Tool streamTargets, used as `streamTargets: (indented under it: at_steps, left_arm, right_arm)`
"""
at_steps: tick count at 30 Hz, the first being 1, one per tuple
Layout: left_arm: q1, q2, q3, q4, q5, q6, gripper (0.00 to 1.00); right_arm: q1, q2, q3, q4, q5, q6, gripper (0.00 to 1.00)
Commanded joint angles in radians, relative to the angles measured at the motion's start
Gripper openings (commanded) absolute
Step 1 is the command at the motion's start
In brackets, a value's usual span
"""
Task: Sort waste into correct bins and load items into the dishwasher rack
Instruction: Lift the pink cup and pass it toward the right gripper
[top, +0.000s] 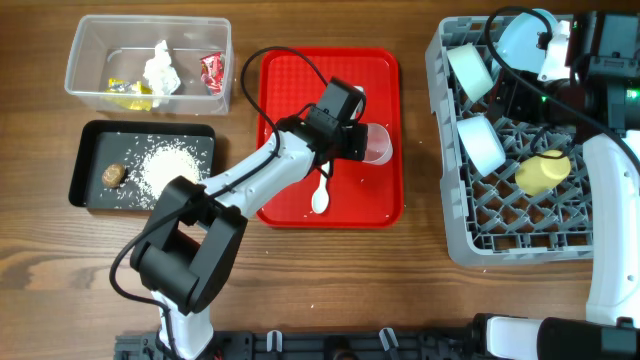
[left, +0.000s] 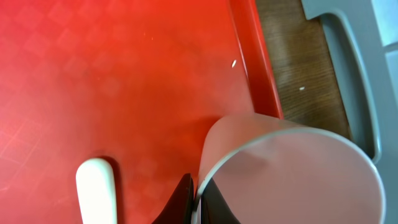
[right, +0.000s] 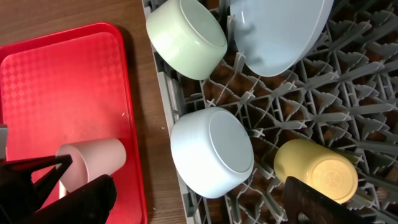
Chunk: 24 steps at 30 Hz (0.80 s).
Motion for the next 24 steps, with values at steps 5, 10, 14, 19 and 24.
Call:
streamTargets:
  at_steps: [5, 10, 14, 19, 24]
  left_arm:
    - [0.027, -0.097, 0.008, -0.057, 0.045, -0.021, 0.04]
    - [0.137, -0.152, 0.008, -0.057, 0.283, -0.025, 0.04]
    - [0.235, -0.152, 0.008, -0.028, 0.542, -0.028, 0.04]
    - [0.336, -0.152, 0.008, 0.051, 0.928, -0.019, 0.04]
    - [0.373, -0.152, 0.008, 0.131, 1.088, -0.016, 0.04]
  right_arm:
    - [0.002, 0.002, 0.009, -0.008, -0.034, -0.017, 0.88]
    - [0.002, 0.002, 0.009, 0.001, -0.101, -0.019, 0.88]
    - [0.002, 0.003, 0.006, 0.041, -0.303, -0.047, 0.88]
    - [0.002, 0.033, -0.008, 0.095, -0.617, -0.127, 0.88]
    - [0.012, 0.095, -0.041, 0.111, -0.85, -0.242, 0.89]
